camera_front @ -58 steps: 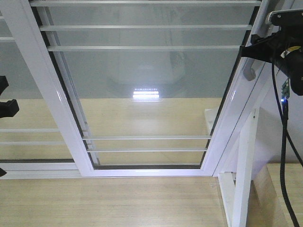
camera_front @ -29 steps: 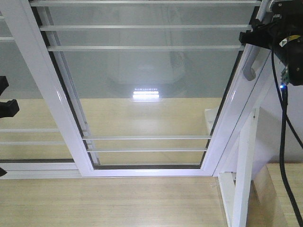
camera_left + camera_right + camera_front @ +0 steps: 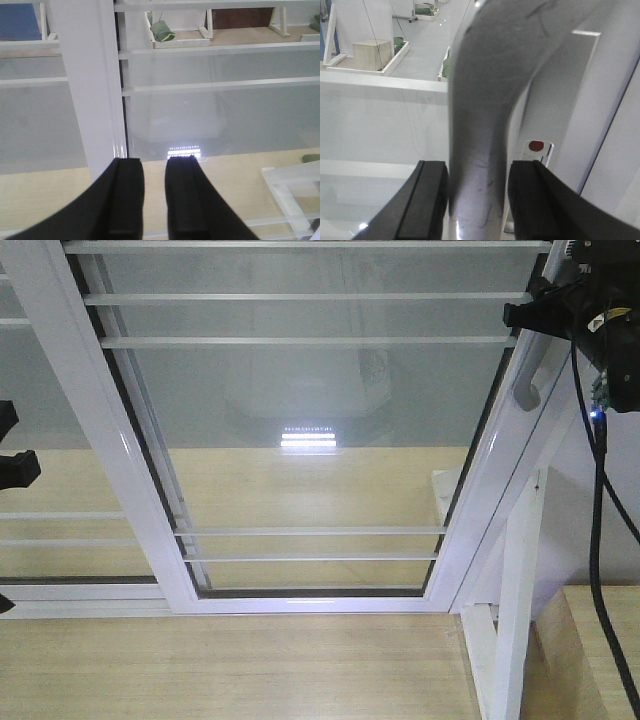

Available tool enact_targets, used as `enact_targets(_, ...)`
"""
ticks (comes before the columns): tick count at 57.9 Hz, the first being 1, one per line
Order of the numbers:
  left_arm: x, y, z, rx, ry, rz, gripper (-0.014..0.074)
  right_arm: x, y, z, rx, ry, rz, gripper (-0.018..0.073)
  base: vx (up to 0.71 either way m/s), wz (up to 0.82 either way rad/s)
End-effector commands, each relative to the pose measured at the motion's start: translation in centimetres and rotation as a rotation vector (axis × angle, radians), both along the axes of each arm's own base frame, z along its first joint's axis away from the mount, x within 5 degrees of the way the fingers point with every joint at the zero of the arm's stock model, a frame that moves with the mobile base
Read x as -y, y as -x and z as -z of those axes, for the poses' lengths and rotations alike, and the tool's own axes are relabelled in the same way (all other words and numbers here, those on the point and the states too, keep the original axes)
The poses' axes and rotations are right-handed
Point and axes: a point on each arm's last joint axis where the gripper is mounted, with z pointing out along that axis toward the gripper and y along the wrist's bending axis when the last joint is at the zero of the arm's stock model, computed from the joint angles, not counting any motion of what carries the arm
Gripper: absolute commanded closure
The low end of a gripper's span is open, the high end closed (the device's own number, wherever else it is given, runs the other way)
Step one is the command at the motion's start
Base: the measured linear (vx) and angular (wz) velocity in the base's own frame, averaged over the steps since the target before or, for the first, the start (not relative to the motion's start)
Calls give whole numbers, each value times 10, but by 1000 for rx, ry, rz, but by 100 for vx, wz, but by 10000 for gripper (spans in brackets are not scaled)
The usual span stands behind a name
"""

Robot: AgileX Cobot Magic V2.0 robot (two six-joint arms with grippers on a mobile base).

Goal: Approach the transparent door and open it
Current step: 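Close the right gripper around the grey vertical door handle, then pull the handle with the right gripper, sliding the door open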

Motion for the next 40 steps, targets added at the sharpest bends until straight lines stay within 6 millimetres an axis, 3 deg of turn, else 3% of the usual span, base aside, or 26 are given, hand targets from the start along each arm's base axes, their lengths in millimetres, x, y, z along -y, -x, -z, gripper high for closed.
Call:
enact_targets(1,2,-3,-19,107,32,14,307,2,3,-40,179,8,6,205,0,0)
enact_targets(19,2,-3,-19,107,33,13,307,0,3,-40,181,-47,-5,220,0,0)
enact_targets(40,2,-3,-19,112,33,15,307,-36,4,-41,190,-6,-119,220,0,0)
